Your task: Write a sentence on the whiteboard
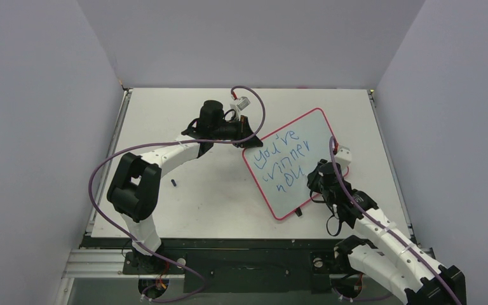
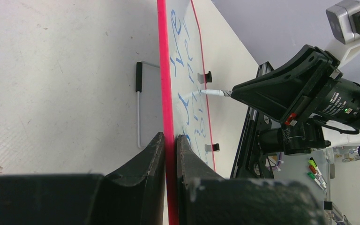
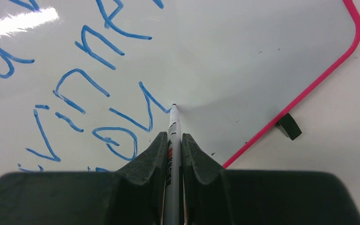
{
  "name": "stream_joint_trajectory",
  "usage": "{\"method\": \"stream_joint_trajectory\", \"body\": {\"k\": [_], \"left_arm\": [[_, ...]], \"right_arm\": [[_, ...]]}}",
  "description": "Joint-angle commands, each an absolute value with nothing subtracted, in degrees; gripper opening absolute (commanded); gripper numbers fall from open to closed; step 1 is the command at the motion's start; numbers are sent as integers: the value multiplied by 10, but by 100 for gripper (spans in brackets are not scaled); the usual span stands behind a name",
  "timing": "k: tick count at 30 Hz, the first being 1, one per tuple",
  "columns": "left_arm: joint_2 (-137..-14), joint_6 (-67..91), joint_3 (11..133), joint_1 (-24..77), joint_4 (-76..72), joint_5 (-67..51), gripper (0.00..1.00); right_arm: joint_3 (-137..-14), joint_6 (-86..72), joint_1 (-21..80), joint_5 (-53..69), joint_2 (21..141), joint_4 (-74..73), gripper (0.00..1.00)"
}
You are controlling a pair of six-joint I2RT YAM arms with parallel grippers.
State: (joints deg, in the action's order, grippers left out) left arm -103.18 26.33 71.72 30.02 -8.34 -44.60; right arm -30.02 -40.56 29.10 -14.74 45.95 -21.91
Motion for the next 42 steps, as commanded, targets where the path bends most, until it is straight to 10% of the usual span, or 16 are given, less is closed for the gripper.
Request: {"method": "stream_joint_trajectory", "body": {"k": [1,18,26,42], "left_arm": [[-1010,228,720,326,-87,-490,0],[-1014,222,722,320,-82,-491,0],[-1004,215,722,312,-76,-479,31],[-996,172,754,298,-9,-438,45]], "right_arm": [[-335,-382,272,-153,493,-216,0],[-399,-357,240,-115,529,-216,0],[-397,-368,239,-132,437,-274,0],[-411,-390,239,-141,322,-344,0]]}}
